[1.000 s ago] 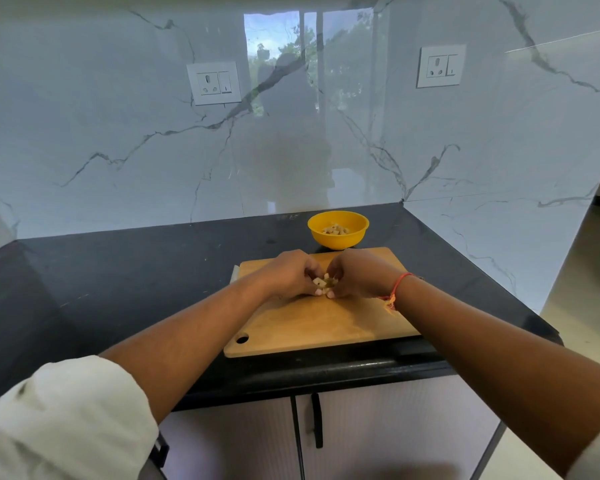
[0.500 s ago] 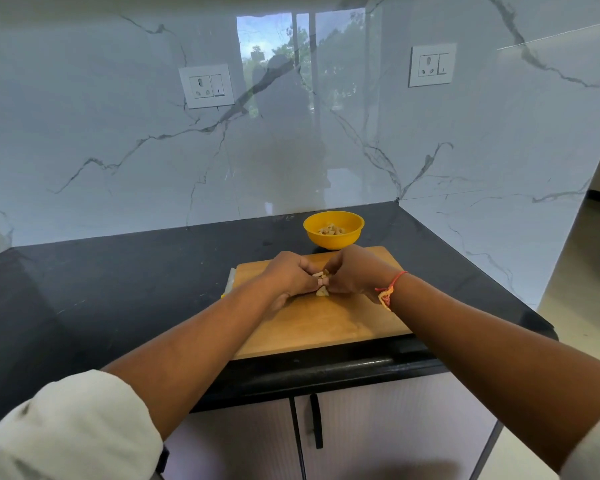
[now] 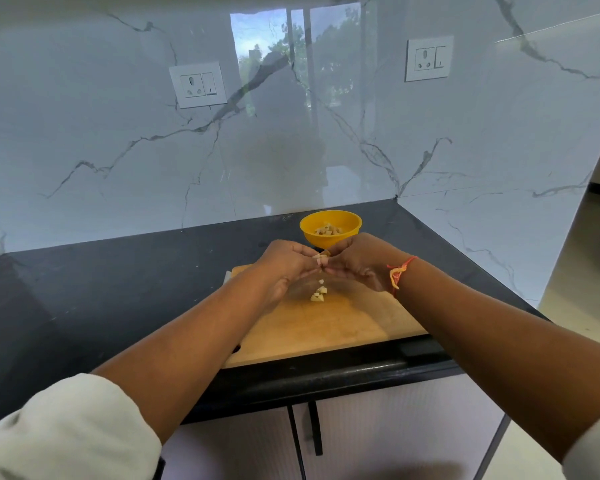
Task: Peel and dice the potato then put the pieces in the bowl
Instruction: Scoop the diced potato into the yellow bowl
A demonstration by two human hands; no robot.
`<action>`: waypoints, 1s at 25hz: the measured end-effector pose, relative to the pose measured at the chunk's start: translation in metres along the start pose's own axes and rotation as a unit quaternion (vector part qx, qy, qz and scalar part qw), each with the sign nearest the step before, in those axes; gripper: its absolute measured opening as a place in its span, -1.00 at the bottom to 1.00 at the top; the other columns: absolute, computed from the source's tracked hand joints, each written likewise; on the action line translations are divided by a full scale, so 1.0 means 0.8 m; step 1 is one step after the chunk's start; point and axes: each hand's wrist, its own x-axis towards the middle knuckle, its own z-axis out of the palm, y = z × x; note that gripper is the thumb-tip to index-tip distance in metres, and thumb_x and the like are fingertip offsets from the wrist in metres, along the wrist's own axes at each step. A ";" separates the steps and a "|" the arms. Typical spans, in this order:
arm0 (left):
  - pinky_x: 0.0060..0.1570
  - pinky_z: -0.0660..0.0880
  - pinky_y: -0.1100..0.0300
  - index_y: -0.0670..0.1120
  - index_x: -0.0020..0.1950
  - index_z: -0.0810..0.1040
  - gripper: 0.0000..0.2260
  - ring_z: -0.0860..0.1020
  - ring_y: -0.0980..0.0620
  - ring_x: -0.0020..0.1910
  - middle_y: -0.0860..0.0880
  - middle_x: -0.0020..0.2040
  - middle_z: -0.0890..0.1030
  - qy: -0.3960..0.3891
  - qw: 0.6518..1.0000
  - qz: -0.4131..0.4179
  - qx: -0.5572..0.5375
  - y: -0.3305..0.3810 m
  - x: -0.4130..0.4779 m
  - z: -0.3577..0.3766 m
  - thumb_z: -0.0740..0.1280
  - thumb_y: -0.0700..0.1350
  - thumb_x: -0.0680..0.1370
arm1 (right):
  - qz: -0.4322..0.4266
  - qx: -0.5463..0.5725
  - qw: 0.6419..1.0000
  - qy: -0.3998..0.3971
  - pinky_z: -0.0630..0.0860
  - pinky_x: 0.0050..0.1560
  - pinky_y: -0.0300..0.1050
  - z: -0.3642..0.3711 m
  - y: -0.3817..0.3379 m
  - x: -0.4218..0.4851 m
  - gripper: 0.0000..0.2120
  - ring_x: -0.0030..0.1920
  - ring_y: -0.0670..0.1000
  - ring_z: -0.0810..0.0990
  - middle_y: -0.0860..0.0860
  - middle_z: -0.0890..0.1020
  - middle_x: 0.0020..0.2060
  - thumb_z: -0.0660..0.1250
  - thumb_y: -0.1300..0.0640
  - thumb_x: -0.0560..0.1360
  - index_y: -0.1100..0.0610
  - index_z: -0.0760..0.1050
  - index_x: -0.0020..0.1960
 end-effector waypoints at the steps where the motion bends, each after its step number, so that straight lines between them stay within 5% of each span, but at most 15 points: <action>1: -0.07 0.63 0.27 -0.32 0.05 0.63 -0.85 0.67 0.00 -0.05 -0.20 -0.05 0.68 0.000 1.000 0.010 0.000 0.009 0.004 0.002 0.42 -0.40 0.49 | -0.010 0.004 1.000 0.003 0.66 0.04 -0.11 -0.004 -0.007 0.003 -0.81 -0.07 0.03 0.71 0.21 0.71 -0.02 0.44 0.39 0.49 0.35 0.63 0.10; 7: -0.02 0.61 0.26 -0.34 0.17 0.58 -0.72 0.63 -0.01 -0.02 -0.22 0.01 0.63 0.014 0.998 0.052 0.042 0.061 0.063 0.020 0.47 -0.36 0.47 | -0.061 -0.022 0.997 0.033 0.65 0.00 -0.18 -0.036 -0.054 0.053 -0.94 -0.15 -0.01 0.67 0.16 0.68 -0.15 0.44 0.38 0.50 0.28 0.63 -0.05; 10: 0.10 0.61 0.09 -0.32 0.18 0.60 -0.72 0.64 -0.06 0.02 -0.23 0.07 0.64 0.025 0.991 0.077 0.108 0.070 0.106 0.029 0.46 -0.36 0.47 | -0.103 -0.143 0.981 0.077 0.65 -0.06 -0.19 -0.051 -0.071 0.085 -0.87 -0.16 0.03 0.66 0.17 0.68 -0.14 0.46 0.30 0.52 0.31 0.65 0.05; 13: 0.15 0.59 0.03 -0.13 0.15 0.69 -0.75 0.63 -0.06 0.08 -0.12 0.10 0.68 0.050 0.955 0.119 0.269 0.067 0.140 0.036 0.52 -0.20 0.48 | -0.146 -0.476 0.861 0.107 0.55 0.13 -0.07 -0.061 -0.076 0.115 -0.72 0.08 0.13 0.63 0.17 0.68 0.06 0.40 0.11 0.58 0.22 0.64 0.24; 17: 0.08 0.54 0.10 -0.08 0.17 0.70 -0.77 0.60 -0.11 0.09 -0.10 0.13 0.67 0.077 0.856 0.195 0.473 0.062 0.151 0.043 0.33 -0.26 0.59 | -0.149 -0.600 0.780 0.093 0.47 -0.06 -0.09 -0.055 -0.072 0.138 -0.74 -0.07 0.09 0.57 0.22 0.67 0.04 0.28 0.19 0.61 0.19 0.65 0.23; 21: 0.10 0.51 0.14 -0.15 0.15 0.69 -0.82 0.61 -0.08 0.12 -0.13 0.13 0.68 0.084 0.865 0.236 0.435 0.057 0.146 0.042 0.36 -0.24 0.58 | -0.184 -0.562 0.786 0.182 0.55 0.00 -0.08 -0.062 -0.064 0.142 -0.80 -0.02 0.12 0.65 0.15 0.70 -0.03 0.33 0.17 0.57 0.23 0.70 0.04; 25: -0.07 0.45 0.27 -0.11 0.02 0.72 -0.89 0.62 0.01 0.00 -0.08 0.02 0.70 0.079 0.881 0.258 0.389 0.061 0.115 0.026 0.40 -0.20 0.56 | -0.245 -0.370 0.880 0.170 0.62 0.03 -0.05 -0.060 -0.065 0.105 -0.94 -0.06 0.10 0.69 0.12 0.71 -0.13 0.45 0.24 0.51 0.20 0.70 -0.06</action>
